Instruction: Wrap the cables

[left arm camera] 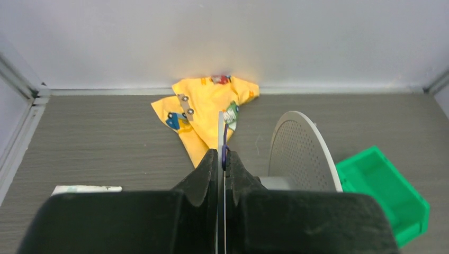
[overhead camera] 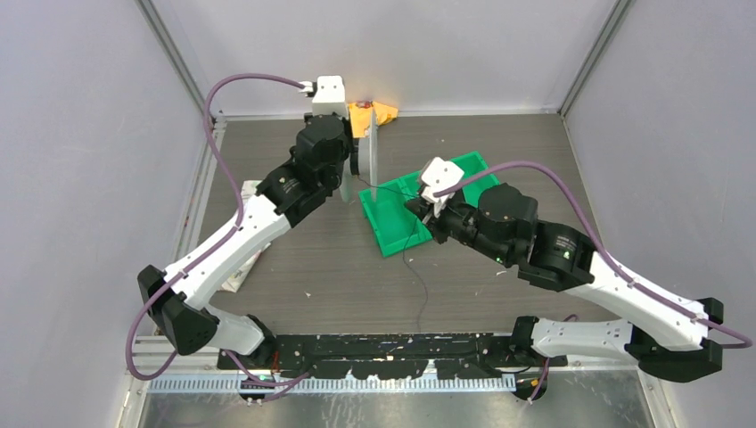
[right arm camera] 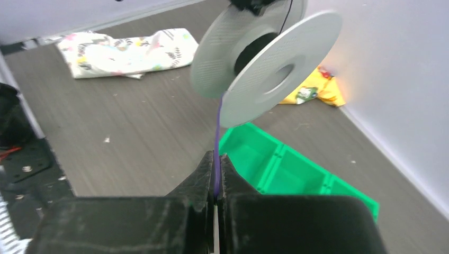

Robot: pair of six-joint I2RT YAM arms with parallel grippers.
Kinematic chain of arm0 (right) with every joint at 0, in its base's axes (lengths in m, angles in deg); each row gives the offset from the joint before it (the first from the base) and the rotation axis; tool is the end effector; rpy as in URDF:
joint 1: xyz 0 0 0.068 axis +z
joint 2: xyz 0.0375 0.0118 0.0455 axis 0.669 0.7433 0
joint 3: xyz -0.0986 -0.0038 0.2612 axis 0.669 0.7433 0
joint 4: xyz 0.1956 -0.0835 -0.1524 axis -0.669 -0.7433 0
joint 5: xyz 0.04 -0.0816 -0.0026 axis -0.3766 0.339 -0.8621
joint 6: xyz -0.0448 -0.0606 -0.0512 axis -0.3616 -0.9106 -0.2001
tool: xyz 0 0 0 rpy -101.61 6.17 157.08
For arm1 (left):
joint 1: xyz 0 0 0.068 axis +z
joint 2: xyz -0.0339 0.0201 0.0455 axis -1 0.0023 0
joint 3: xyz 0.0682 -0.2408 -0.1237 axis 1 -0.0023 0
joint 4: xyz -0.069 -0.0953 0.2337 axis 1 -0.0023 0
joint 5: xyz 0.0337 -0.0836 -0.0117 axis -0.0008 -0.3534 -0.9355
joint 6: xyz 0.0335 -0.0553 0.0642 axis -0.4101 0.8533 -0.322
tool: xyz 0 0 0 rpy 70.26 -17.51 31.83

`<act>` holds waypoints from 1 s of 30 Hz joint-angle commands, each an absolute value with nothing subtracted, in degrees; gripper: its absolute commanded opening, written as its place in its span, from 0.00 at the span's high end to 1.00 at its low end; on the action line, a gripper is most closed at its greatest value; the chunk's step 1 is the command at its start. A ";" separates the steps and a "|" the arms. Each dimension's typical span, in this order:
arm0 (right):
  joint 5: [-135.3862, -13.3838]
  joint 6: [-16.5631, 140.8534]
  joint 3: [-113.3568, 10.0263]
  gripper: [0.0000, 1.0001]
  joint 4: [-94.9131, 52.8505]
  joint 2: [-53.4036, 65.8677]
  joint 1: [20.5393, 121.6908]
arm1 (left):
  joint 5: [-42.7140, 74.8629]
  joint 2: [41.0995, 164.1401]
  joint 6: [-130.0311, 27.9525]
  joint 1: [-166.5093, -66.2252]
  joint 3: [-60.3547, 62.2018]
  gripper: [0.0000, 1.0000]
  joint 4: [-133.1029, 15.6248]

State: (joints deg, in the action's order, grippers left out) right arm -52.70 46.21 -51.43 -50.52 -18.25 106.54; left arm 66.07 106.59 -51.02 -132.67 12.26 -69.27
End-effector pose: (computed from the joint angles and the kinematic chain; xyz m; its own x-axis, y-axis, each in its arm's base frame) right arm 0.1185 0.2028 0.4452 0.0397 -0.2746 -0.9607 -0.7773 0.5957 -0.2024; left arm 0.2900 -0.1945 0.4468 -0.0579 -0.1510 -0.9868 0.0084 0.9884 -0.1517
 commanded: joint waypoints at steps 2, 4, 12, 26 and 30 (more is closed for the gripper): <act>-45.61 34.69 -52.49 1.00 -41.98 -15.94 106.59 | 51.42 107.72 -51.37 -133.42 18.90 1.00 -77.54; -45.03 33.13 -52.77 1.00 -41.94 -14.99 105.85 | 46.80 108.83 -53.13 -134.68 21.89 1.00 -82.11; -44.97 32.98 -51.51 1.00 -41.54 -14.95 99.35 | 23.07 106.04 -57.92 -135.22 21.24 0.99 -91.63; -47.60 38.18 -43.05 0.95 -44.91 -20.04 90.37 | 1.57 98.17 -61.18 -132.84 31.05 1.00 -109.30; -51.93 43.53 -36.58 0.85 -38.25 -21.73 89.91 | -0.66 96.43 -56.47 -131.73 32.58 1.00 -103.69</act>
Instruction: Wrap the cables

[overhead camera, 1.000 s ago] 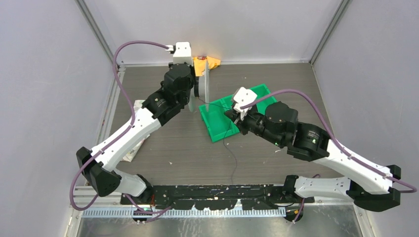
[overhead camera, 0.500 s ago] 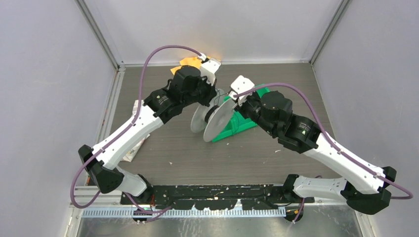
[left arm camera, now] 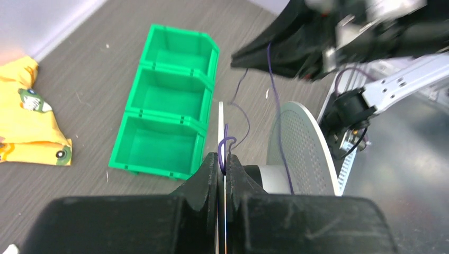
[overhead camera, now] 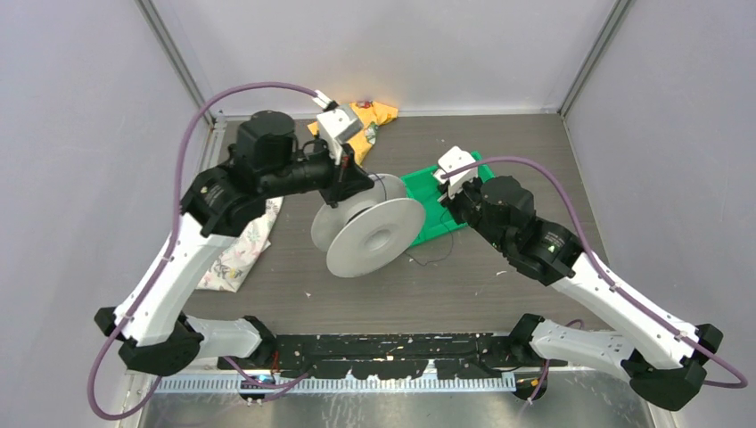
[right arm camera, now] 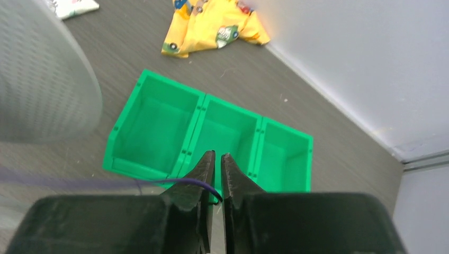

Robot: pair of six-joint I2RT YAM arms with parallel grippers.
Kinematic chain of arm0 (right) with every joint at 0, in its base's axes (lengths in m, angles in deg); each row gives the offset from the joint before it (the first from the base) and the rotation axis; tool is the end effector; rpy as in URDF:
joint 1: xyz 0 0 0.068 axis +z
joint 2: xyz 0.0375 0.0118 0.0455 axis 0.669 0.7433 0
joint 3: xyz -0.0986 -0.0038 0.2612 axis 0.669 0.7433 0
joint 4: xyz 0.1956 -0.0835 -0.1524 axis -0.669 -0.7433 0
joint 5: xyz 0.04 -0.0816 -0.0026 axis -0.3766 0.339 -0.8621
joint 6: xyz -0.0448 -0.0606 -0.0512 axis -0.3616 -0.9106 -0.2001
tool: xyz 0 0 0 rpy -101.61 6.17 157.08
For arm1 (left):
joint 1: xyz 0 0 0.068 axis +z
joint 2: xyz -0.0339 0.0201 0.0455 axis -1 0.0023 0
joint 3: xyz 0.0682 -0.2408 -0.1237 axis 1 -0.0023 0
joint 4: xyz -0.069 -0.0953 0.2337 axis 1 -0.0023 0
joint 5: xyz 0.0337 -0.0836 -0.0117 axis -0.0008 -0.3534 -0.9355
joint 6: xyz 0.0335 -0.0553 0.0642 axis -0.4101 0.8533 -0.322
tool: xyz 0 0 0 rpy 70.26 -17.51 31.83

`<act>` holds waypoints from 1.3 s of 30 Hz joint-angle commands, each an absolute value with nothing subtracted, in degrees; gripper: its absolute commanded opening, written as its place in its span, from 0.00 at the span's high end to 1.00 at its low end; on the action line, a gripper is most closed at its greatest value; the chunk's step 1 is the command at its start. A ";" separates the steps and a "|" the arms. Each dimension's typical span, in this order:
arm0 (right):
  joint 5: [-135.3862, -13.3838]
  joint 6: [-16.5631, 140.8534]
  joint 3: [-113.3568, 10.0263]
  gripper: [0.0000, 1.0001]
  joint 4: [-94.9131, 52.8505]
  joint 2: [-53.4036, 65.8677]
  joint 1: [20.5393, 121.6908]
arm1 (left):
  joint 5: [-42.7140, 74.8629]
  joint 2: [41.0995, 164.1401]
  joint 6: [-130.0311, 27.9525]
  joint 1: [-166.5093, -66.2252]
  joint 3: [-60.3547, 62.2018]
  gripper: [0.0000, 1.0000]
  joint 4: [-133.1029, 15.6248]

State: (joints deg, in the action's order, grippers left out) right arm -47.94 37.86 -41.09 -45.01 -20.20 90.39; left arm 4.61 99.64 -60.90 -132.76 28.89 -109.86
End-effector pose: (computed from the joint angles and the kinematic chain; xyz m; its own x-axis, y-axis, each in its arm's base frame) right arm 0.1793 0.1623 0.4005 -0.0047 -0.4334 -0.9012 -0.5261 0.7675 -0.3664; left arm 0.1777 -0.2025 0.4838 -0.2923 0.2329 -0.9275 0.8626 0.4830 -0.1505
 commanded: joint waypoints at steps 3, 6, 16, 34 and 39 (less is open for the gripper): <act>-56.95 48.46 -30.28 0.69 -28.05 -22.15 89.94 | -1.11 96.43 -53.34 -131.62 34.24 1.00 -100.30; -59.03 52.72 -25.64 0.53 -16.60 -20.42 89.95 | -1.25 96.61 -50.89 -131.62 35.75 1.00 -98.12; -58.18 58.90 -20.81 0.44 -8.01 -16.05 89.93 | 8.29 95.54 -46.31 -131.53 37.61 1.00 -94.50; -56.30 64.45 -13.15 0.34 -4.85 -15.52 89.91 | 14.59 93.07 -44.95 -131.35 37.42 1.00 -91.47; -57.59 65.65 -13.40 0.35 -2.25 -12.77 89.98 | 14.01 92.80 -44.23 -131.35 37.13 1.00 -90.83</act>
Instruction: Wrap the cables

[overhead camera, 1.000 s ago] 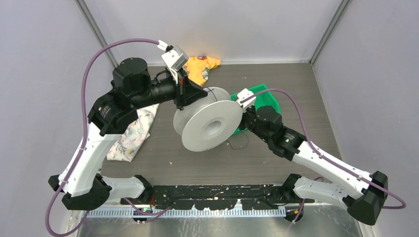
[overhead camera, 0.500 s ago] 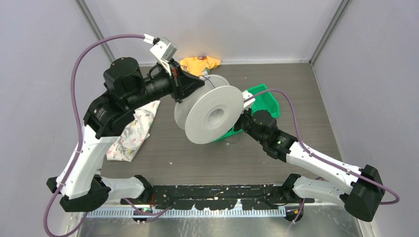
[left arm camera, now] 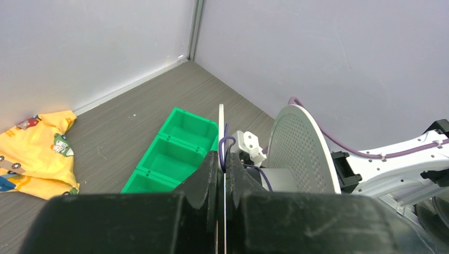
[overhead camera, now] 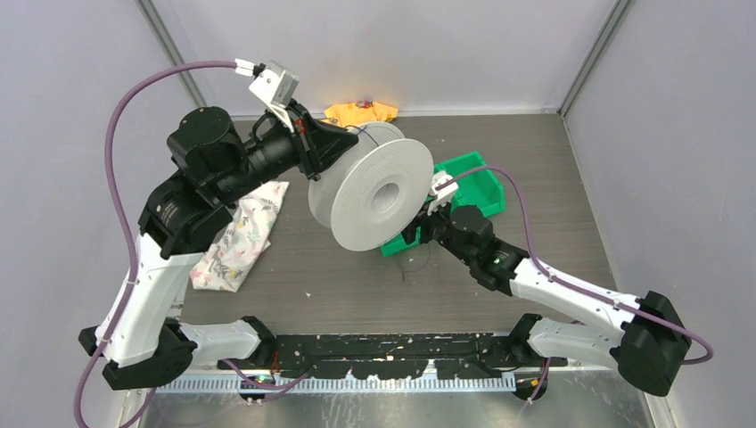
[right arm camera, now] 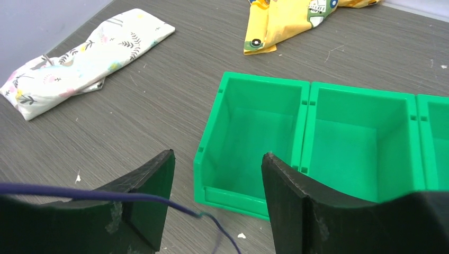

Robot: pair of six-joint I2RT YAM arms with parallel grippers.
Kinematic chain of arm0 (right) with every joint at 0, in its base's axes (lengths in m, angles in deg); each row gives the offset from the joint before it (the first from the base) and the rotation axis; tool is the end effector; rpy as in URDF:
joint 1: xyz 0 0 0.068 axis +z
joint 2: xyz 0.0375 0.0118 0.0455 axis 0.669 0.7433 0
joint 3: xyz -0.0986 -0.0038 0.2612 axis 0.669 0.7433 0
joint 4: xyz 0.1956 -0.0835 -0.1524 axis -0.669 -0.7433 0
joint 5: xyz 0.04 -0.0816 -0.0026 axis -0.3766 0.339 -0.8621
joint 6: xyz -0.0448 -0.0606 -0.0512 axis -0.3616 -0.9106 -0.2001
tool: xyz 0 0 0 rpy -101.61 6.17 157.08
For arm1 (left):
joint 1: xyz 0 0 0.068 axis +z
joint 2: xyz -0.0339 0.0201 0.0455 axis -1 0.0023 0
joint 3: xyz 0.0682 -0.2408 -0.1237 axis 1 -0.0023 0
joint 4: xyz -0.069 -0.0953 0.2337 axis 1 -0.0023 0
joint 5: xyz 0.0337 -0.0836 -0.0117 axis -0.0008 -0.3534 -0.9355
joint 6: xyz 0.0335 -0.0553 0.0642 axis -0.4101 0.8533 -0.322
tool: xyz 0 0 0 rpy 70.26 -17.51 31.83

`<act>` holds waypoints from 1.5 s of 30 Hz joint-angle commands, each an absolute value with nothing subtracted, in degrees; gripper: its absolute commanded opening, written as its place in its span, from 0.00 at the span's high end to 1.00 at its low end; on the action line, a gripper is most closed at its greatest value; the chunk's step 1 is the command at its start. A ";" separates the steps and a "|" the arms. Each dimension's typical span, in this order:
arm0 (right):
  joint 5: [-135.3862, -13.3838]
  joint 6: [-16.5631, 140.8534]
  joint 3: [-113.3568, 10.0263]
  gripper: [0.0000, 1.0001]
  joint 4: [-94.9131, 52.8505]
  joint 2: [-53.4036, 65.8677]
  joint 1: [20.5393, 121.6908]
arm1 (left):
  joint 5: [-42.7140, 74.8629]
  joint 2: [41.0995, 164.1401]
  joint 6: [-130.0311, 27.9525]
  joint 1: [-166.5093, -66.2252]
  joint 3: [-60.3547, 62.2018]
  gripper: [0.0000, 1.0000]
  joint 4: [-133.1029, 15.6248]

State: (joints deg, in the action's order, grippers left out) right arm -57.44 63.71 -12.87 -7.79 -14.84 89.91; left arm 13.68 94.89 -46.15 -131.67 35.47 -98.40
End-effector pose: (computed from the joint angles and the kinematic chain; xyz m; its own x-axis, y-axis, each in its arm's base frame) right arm 0.2013 0.2031 0.2783 -0.2123 -0.0206 -0.9770 -0.6014 0.7907 0.1140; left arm 0.1570 -0.1605 0.5688 -0.2063 -0.1893 -0.9600 0.7657 0.5796 -0.2789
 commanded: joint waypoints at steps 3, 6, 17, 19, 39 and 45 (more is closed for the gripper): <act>-58.26 66.89 -14.12 0.65 -1.03 -10.92 89.92 | 14.92 92.42 -44.25 -131.35 37.04 1.00 -90.87; -57.86 68.69 -14.21 0.98 -1.21 -11.49 89.97 | 17.65 91.83 -44.22 -131.35 36.76 1.00 -90.52; -61.19 74.84 -15.27 0.99 -14.64 -19.97 91.53 | 47.57 90.99 -38.42 -131.40 26.59 1.00 -80.04; -60.35 74.76 -17.49 0.99 -17.50 -20.47 93.83 | 52.89 91.57 -37.71 -131.42 23.93 1.00 -77.54; -56.51 59.20 -44.50 1.00 -31.05 -10.81 109.68 | 64.10 106.71 -50.12 -140.67 25.65 1.00 -87.05; -52.37 49.47 -48.42 1.00 -38.27 -11.24 109.36 | 55.29 106.07 -50.63 -140.67 25.25 0.99 -92.30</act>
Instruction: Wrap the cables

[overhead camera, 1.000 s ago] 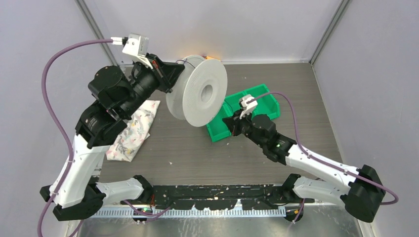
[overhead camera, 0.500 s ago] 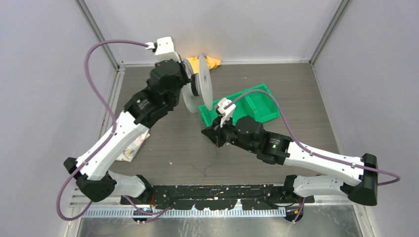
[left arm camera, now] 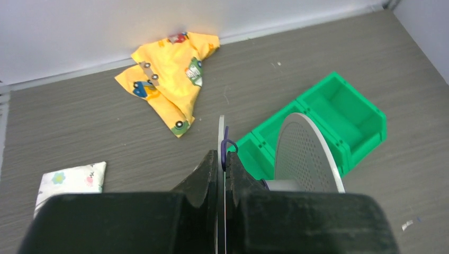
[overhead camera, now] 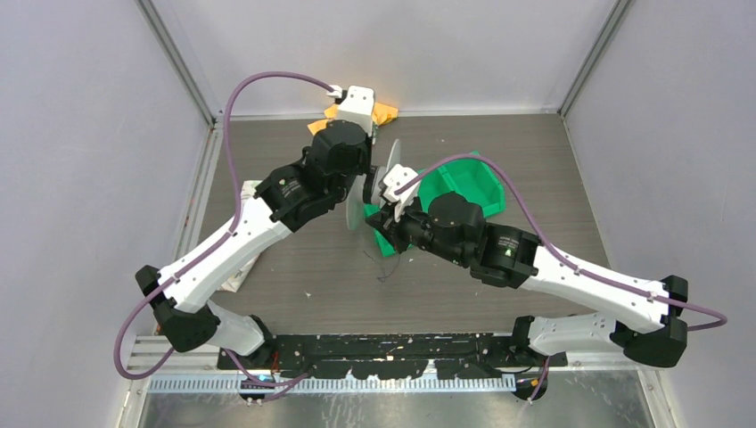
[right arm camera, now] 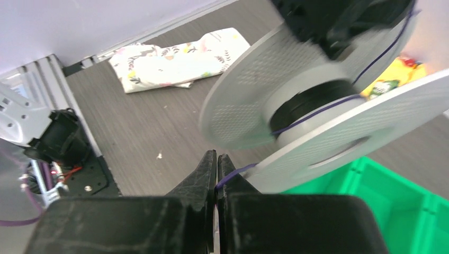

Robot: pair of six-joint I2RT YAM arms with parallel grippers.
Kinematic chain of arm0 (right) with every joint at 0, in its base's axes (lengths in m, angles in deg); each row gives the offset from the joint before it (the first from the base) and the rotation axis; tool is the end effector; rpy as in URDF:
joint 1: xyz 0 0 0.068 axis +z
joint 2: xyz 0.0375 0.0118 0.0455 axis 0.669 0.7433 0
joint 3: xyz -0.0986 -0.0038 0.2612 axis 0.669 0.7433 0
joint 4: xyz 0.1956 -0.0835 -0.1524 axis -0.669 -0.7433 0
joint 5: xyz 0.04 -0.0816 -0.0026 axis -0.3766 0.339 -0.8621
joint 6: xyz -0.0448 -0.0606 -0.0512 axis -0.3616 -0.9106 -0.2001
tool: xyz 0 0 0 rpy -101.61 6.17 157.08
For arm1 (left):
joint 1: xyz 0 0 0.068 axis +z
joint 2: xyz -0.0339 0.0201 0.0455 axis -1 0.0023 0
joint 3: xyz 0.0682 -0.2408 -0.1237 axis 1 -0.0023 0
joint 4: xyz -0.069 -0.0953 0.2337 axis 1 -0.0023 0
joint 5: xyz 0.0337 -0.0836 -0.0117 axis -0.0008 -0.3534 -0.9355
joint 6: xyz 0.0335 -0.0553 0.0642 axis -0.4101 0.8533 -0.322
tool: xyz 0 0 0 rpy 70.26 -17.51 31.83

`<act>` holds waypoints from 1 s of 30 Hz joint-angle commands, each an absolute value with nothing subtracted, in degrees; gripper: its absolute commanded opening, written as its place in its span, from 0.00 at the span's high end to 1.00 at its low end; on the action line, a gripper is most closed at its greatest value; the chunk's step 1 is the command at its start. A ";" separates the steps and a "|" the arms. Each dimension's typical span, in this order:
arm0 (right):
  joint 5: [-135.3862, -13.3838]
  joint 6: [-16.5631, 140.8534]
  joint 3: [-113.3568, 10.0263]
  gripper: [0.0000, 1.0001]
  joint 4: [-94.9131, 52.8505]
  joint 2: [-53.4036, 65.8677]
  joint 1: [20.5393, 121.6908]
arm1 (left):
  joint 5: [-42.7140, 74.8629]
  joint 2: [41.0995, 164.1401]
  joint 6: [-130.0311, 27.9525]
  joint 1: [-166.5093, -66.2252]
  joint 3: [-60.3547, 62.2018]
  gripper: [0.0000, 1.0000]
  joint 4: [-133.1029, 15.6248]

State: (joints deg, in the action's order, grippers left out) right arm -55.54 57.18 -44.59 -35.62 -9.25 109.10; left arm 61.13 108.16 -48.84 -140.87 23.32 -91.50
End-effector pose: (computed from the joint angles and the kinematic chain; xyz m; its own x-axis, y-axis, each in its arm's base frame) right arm 0.1316 0.2707 0.3999 -0.1090 -0.1770 -0.9782 -0.8268 0.5625 -0.0096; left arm 0.2488 -0.2294 0.4559 -0.2415 -0.0050 -0.9704 0.2104 0.9759 -0.0573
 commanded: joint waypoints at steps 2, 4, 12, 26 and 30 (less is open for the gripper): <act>-51.12 48.56 -48.16 1.00 -38.37 -11.49 108.92 | 52.72 105.60 -51.62 -140.67 25.26 0.99 -93.17; -50.18 48.73 -47.62 0.99 -37.88 -11.96 108.22 | 50.51 105.38 -52.51 -140.67 25.66 0.99 -94.68; -48.17 52.38 -44.41 0.92 -35.27 -14.29 106.41 | 36.07 105.28 -55.12 -140.67 27.08 0.99 -99.78; -45.74 52.40 -41.95 0.88 -37.40 -17.46 104.22 | 26.92 103.42 -62.35 -140.67 31.49 0.99 -108.27; -45.74 52.77 -40.77 0.88 -36.68 -17.29 103.92 | 25.65 101.80 -62.18 -140.67 32.70 0.99 -107.69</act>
